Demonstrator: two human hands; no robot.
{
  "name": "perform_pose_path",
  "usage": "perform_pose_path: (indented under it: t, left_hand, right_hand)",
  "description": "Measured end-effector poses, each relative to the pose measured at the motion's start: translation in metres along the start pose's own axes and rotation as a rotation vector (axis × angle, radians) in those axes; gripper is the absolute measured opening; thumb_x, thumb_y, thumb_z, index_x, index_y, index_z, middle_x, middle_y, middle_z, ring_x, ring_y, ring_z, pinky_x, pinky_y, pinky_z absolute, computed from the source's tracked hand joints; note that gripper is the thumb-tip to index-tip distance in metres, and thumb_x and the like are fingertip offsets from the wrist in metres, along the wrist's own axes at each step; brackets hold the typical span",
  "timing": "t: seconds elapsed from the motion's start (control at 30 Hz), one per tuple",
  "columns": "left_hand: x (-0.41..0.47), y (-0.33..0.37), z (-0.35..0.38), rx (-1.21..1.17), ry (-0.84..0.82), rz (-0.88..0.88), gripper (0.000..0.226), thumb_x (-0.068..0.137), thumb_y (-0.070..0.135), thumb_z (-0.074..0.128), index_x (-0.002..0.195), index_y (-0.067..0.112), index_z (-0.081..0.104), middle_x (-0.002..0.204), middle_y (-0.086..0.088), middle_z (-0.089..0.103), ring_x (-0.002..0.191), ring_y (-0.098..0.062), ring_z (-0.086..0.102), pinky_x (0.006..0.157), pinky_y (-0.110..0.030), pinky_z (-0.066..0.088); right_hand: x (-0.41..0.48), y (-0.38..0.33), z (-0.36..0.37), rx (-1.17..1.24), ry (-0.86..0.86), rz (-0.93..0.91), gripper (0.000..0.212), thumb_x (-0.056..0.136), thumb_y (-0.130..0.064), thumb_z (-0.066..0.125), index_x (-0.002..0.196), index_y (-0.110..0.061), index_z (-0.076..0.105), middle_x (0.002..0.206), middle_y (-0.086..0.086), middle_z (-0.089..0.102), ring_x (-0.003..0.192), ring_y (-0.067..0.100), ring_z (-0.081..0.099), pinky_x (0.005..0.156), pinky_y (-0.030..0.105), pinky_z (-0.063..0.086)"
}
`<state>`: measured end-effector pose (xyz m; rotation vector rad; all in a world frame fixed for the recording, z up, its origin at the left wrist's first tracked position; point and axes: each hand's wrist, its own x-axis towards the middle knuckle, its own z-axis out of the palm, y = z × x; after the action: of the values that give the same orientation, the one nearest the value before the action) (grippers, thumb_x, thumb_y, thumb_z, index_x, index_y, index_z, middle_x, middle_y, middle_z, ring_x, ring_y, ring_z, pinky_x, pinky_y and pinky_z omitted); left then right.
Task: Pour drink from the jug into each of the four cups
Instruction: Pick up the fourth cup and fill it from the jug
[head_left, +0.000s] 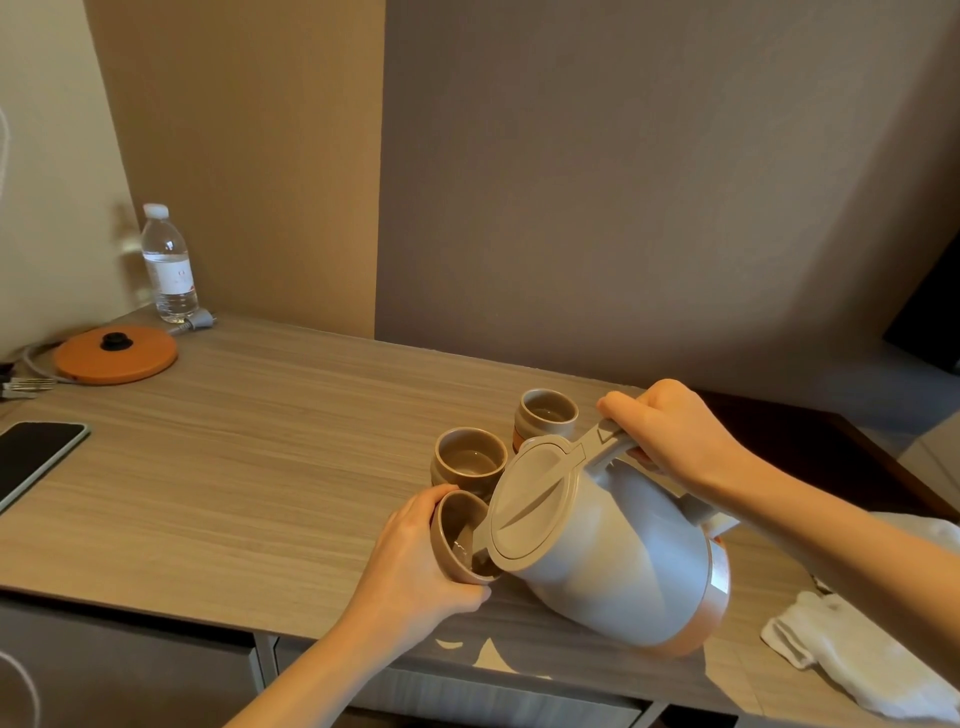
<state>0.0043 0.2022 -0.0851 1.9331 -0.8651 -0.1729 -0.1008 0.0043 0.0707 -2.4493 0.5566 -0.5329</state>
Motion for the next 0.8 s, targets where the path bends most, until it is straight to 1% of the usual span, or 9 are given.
perform_pose_path:
  t: [0.1,0.2,0.3,0.37,0.5,0.8]
  left_hand:
    - [-0.0004,-0.0005,0.0001,-0.008,0.0,-0.005,0.087,0.044,0.039,0.089,0.12,0.041,0.047,0.112,0.023,0.057,0.11,-0.005,0.053,0.091,-0.03,0.051]
    - [-0.0009,-0.0001,0.0008,-0.008,-0.001,-0.006,0.087,0.044,0.039,0.089,0.119,0.042,0.046,0.112,0.023,0.056,0.11,-0.005,0.052,0.091,-0.029,0.05]
    - [-0.0017,0.0002,0.0005,-0.008,0.002,-0.006,0.086,0.044,0.039,0.089,0.119,0.042,0.046,0.113,0.022,0.056,0.111,-0.006,0.052,0.091,-0.029,0.05]
    - [-0.0021,0.0,0.0002,-0.011,0.006,-0.008,0.086,0.044,0.039,0.089,0.118,0.041,0.047,0.113,0.021,0.057,0.11,-0.006,0.053,0.091,-0.029,0.051]
    - [-0.0022,-0.0001,0.0013,-0.012,0.01,-0.013,0.086,0.044,0.038,0.09,0.118,0.042,0.046,0.113,0.022,0.057,0.11,-0.006,0.053,0.091,-0.029,0.051]
    - [-0.002,-0.0014,0.0026,-0.019,0.006,-0.017,0.087,0.044,0.038,0.09,0.119,0.041,0.046,0.113,0.022,0.057,0.11,-0.006,0.054,0.091,-0.03,0.051]
  right_hand:
    - [-0.0011,-0.0007,0.0006,-0.006,0.004,-0.006,0.062,0.086,-0.028,0.052,0.025,-0.021,0.042,0.032,-0.004,0.034,0.042,0.015,0.03,0.051,0.031,0.034]
    - [-0.0014,-0.0013,0.0015,-0.017,0.001,-0.016,0.061,0.087,-0.028,0.052,0.028,-0.021,0.044,0.036,-0.003,0.037,0.044,0.017,0.033,0.052,0.032,0.035]
    - [-0.001,-0.0021,0.0018,-0.016,-0.004,-0.019,0.054,0.087,-0.029,0.052,0.034,-0.02,0.045,0.042,0.004,0.04,0.046,0.018,0.035,0.053,0.034,0.036]
    - [-0.0011,-0.0023,0.002,-0.02,-0.003,-0.02,0.054,0.087,-0.03,0.052,0.034,-0.02,0.045,0.041,0.003,0.039,0.047,0.019,0.035,0.053,0.034,0.036]
    - [-0.0005,-0.0022,0.0033,-0.03,-0.015,-0.016,0.052,0.087,-0.031,0.052,0.037,-0.016,0.047,0.043,0.006,0.041,0.047,0.019,0.036,0.054,0.035,0.036]
    - [-0.0002,-0.0032,0.0033,-0.037,-0.022,-0.007,0.052,0.088,-0.031,0.051,0.038,-0.016,0.046,0.043,0.003,0.039,0.047,0.017,0.033,0.051,0.032,0.034]
